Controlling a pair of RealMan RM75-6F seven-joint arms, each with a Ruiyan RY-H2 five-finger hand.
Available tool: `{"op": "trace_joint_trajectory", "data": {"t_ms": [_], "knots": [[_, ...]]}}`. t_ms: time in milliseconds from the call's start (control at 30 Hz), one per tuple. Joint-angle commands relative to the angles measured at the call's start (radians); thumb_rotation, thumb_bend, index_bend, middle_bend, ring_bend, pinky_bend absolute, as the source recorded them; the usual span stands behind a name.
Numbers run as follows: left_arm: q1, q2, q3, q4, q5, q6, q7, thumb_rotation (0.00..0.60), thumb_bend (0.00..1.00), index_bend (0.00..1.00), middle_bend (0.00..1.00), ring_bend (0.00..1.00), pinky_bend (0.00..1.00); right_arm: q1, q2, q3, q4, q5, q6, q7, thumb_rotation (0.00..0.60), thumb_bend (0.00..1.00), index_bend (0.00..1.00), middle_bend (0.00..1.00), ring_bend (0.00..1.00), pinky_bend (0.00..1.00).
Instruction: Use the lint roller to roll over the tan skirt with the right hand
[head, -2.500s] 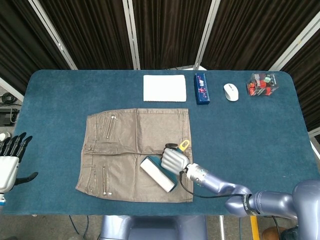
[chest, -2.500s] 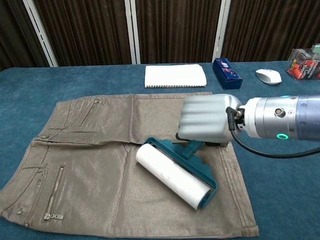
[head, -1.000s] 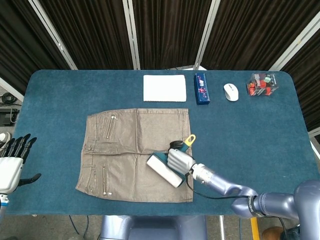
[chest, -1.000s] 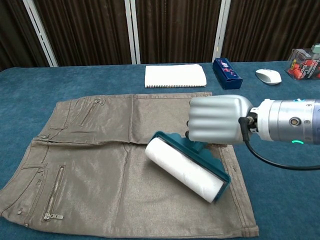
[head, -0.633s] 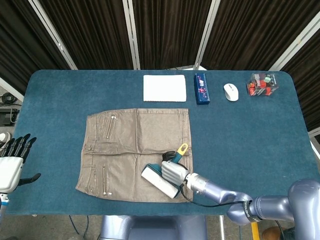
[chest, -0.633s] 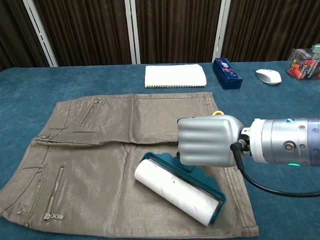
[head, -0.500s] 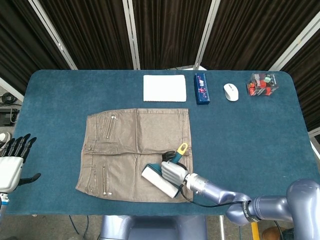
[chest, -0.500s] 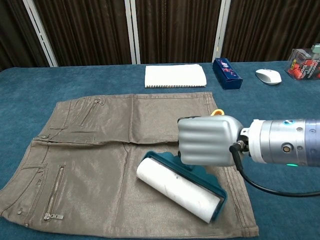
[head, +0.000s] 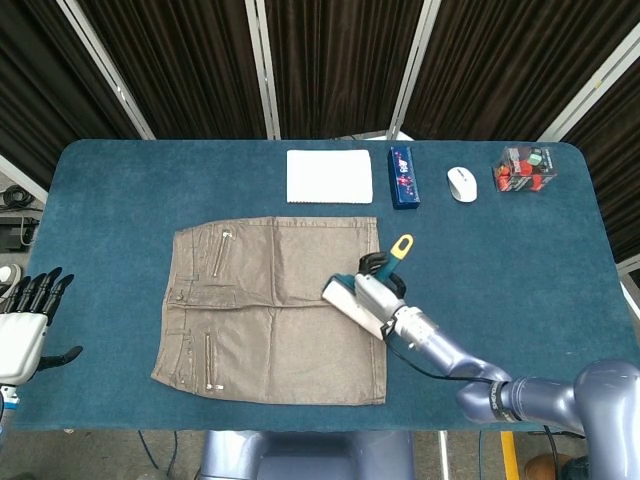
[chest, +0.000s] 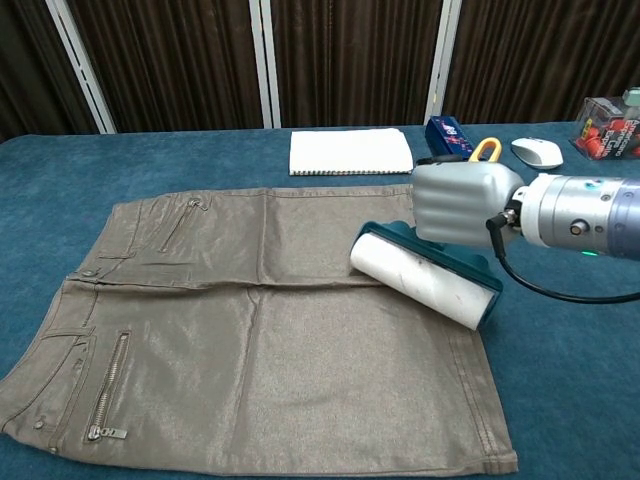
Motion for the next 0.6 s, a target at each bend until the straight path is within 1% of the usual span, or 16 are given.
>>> {"op": "trace_joint_trajectory", "data": {"t_ms": [33, 367, 600], "knots": [[-0.001, -0.002, 0.0, -0.001, 0.0, -0.001, 0.003, 0.6, 0.0, 0.0, 0.0, 0.0, 0.0, 0.001, 0.002, -0.004, 0.005, 0.006, 0.004, -0.001, 0.6, 0.72, 0.62, 0.62, 0.54, 0.51], [-0.002, -0.004, 0.001, -0.003, -0.002, -0.003, 0.008, 0.6, 0.0, 0.0, 0.0, 0.0, 0.0, 0.01, -0.012, -0.047, -0.045, -0.031, 0.011, -0.007, 0.6, 0.72, 0.62, 0.62, 0.55, 0.51], [-0.004, -0.003, 0.001, -0.002, -0.005, -0.006, 0.003, 0.6, 0.0, 0.0, 0.0, 0.0, 0.0, 0.014, -0.02, -0.08, -0.118, -0.057, 0.021, -0.028, 0.6, 0.72, 0.62, 0.62, 0.55, 0.51]]}}
